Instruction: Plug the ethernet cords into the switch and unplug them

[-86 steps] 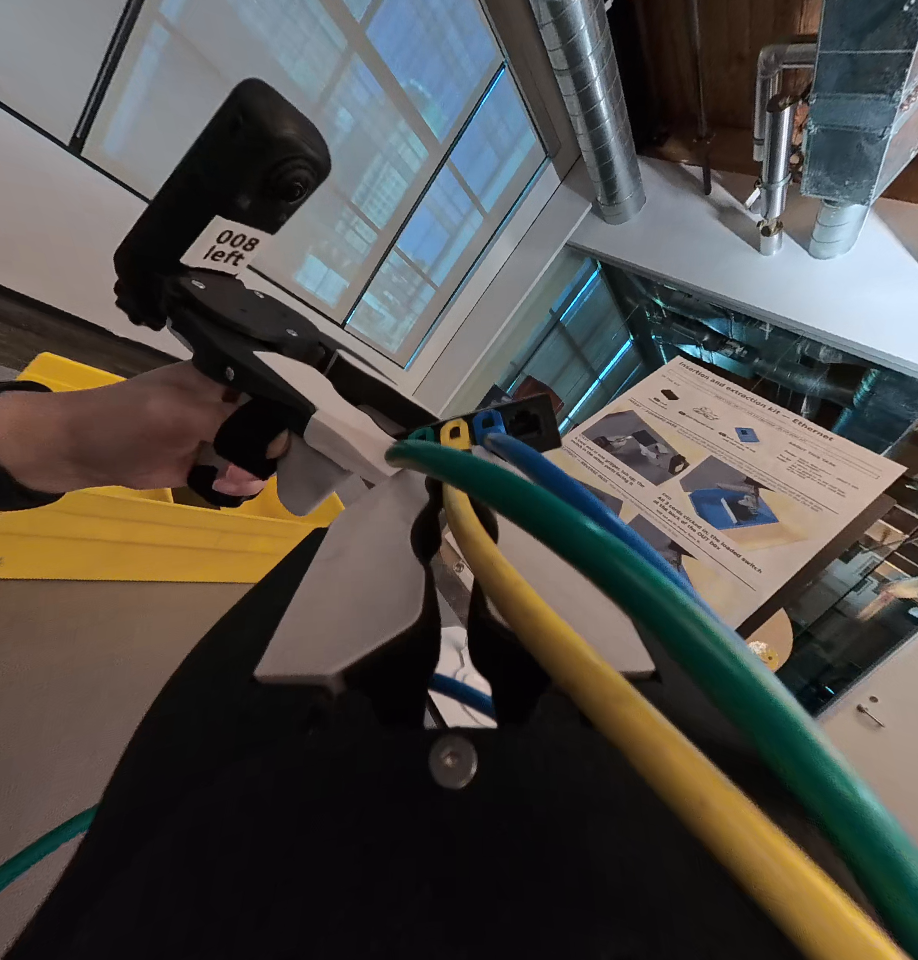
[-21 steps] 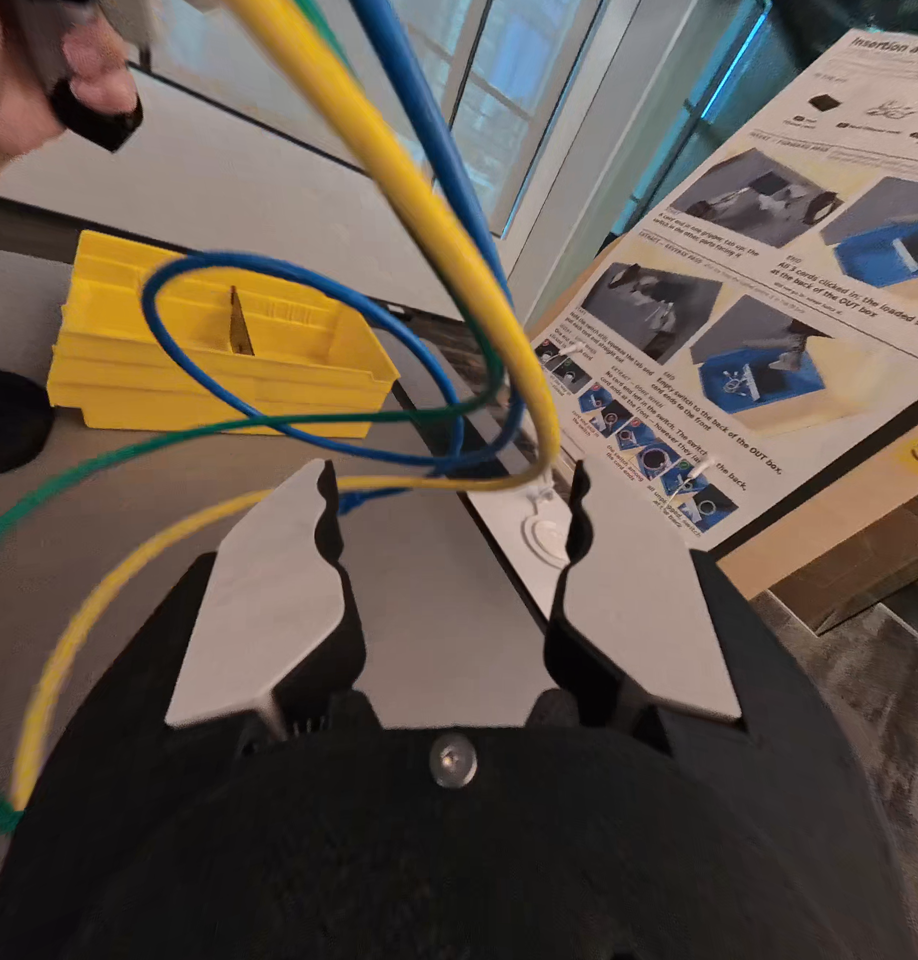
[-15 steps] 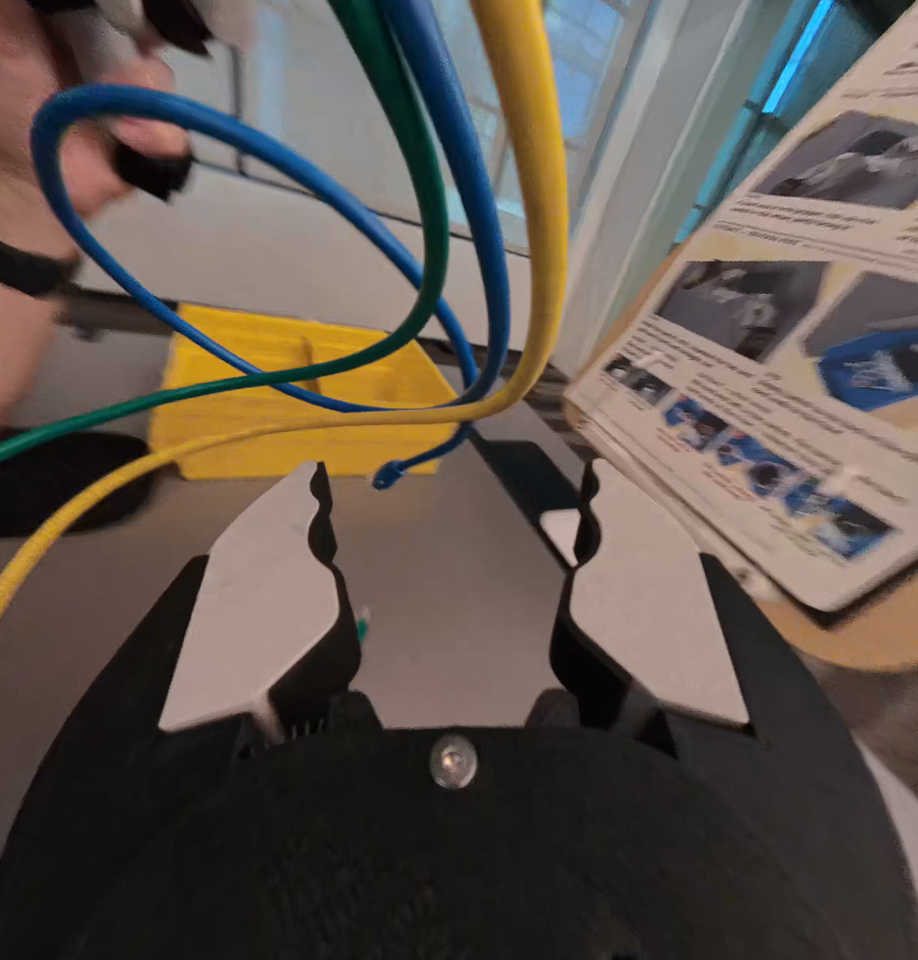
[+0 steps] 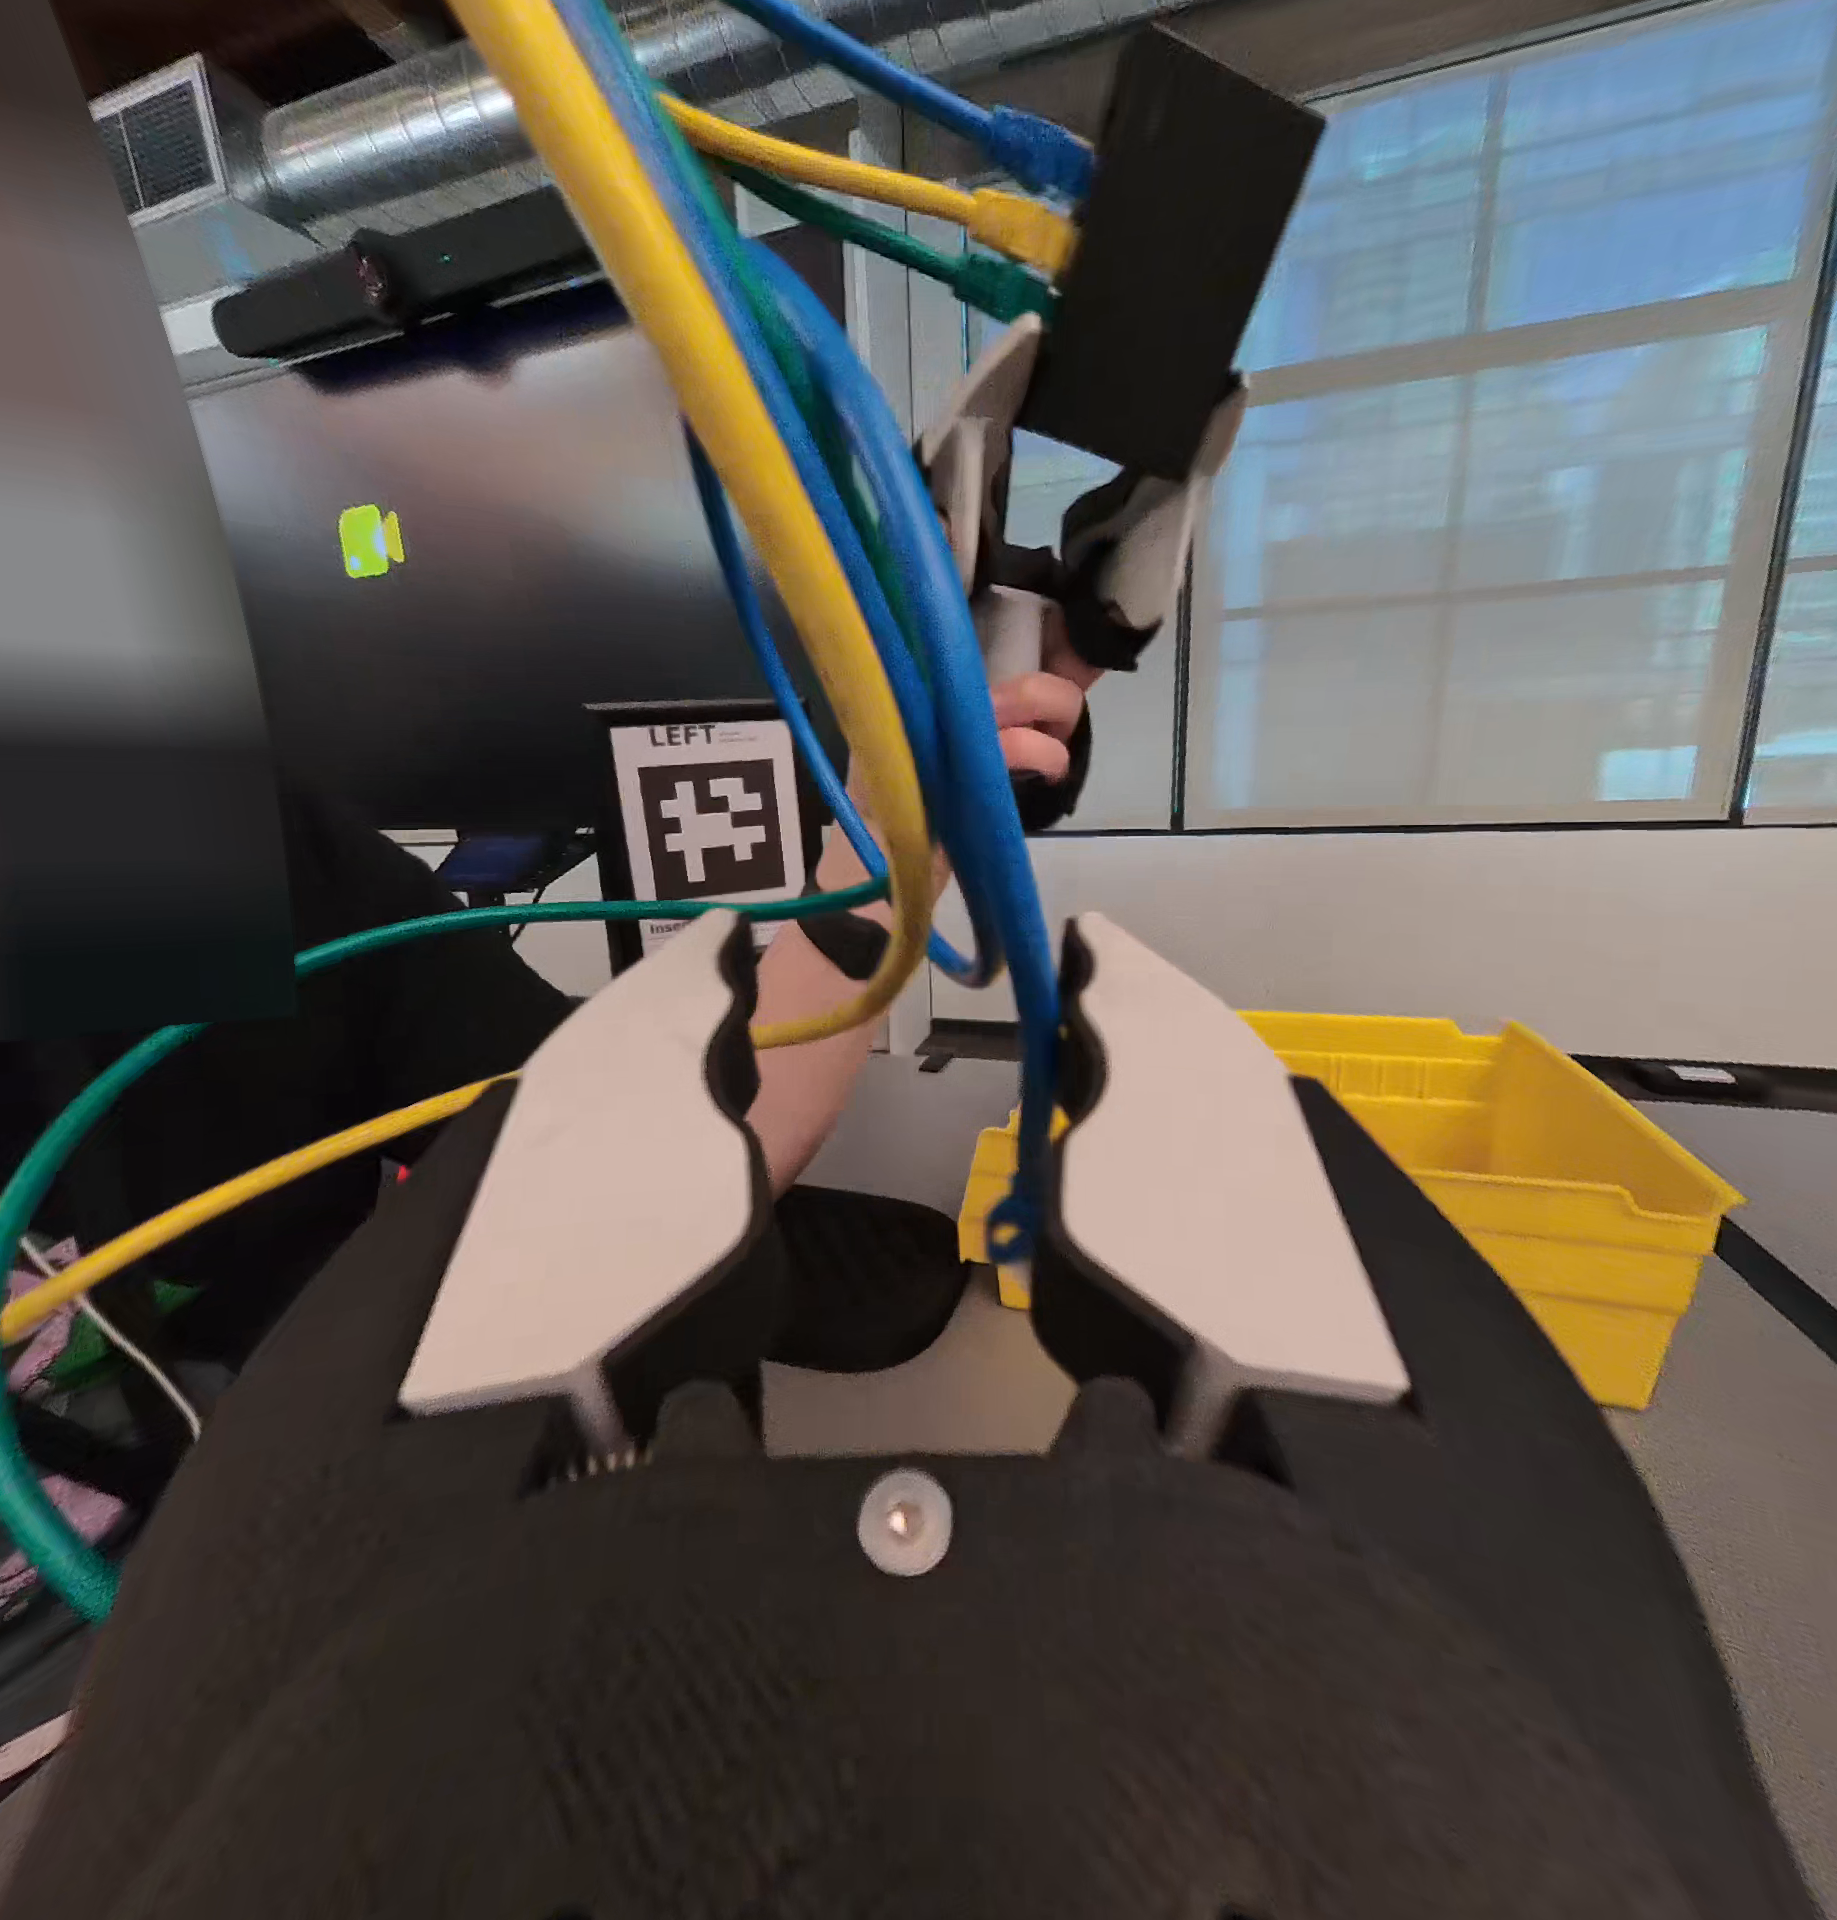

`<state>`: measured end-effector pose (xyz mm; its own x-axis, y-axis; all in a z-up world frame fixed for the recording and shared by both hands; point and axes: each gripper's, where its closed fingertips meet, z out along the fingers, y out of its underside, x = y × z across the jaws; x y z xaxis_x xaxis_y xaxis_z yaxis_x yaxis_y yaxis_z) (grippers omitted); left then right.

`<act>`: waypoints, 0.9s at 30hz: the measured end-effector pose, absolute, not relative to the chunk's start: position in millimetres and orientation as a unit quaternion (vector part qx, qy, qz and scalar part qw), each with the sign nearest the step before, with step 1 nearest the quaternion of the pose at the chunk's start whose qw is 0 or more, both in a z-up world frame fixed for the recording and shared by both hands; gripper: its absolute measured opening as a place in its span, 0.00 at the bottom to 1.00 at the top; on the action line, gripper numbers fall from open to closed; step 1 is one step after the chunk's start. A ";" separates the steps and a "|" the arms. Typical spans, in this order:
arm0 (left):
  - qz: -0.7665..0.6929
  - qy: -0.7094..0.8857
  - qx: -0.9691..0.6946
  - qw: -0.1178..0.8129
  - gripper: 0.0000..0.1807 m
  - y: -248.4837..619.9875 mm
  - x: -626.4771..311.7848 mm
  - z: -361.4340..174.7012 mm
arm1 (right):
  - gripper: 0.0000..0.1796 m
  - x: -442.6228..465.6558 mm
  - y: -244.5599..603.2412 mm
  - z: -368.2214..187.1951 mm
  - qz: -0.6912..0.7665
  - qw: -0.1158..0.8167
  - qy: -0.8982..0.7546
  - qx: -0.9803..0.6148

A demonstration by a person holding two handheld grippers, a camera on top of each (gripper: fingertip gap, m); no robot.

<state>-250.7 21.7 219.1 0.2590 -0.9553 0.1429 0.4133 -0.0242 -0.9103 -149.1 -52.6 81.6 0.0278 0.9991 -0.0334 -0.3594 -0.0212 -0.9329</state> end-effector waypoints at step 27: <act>-0.506 0.400 -0.507 0.572 0.34 45.0 -22.3 276.8 | 0.04 229.7 -3.2 279.8 -0.104 0.715 -0.236 -0.650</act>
<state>-22.3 45.0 276.8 0.1681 -0.9842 0.0554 0.1736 -0.0257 -0.9845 229.7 -3.2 279.8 0.8663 0.1579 0.4738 0.4566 0.1341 -0.8795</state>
